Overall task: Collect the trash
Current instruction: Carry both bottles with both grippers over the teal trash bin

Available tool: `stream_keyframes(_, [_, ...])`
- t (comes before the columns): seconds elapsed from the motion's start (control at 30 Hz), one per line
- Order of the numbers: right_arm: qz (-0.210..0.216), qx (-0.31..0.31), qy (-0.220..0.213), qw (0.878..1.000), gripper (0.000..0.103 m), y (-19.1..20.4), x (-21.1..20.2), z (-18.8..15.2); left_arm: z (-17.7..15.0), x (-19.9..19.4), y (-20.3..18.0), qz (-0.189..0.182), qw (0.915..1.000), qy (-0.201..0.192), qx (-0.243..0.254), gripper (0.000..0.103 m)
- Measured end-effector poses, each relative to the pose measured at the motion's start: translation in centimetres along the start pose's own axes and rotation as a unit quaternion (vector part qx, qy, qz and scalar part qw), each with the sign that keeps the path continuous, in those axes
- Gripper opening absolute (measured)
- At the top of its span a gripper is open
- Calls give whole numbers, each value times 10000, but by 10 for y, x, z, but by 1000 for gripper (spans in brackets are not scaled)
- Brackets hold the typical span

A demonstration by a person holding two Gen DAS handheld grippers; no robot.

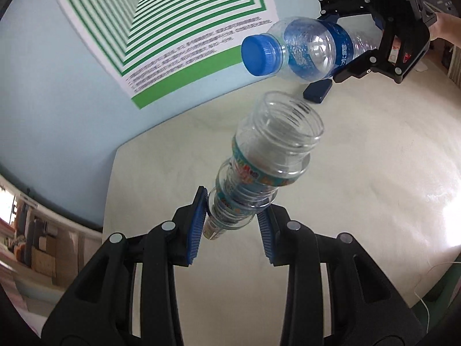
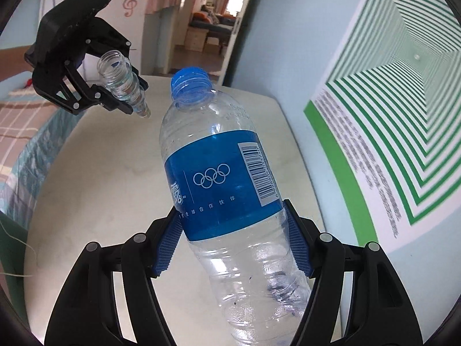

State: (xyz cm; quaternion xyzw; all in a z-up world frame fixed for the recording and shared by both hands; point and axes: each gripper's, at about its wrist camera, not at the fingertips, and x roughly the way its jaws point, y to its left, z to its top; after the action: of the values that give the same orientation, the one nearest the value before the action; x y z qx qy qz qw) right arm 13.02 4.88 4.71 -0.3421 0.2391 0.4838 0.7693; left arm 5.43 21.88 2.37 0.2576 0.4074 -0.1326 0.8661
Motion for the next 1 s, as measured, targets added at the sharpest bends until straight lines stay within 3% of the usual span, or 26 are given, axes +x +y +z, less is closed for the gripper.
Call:
stream_keyframes(0.17, [577,-498,-208,9969,67,57,29,52,-76,-42,20,430,9962,345,-671,32])
stream_keyframes(0.47, [1473,-1327,-486,9790,67,191,80,151,-232,-129,47,1129,9739,701,-1839,32])
stream_keyframes(0.73, [2272,-1734,-432,9573,67,344,113,215,-375,-188,52,1354,9467,1012,-2741,32])
stream_keyframes(0.93, [2931,-1853,-140,9378,67,444,152,228,-468,-197,44,1318,9211,1421,-3376,32])
stream_keyframes(1.0, [3117,-1883,36,9313,67,477,170,227,-500,-195,41,1259,9090,1516,-3672,32])
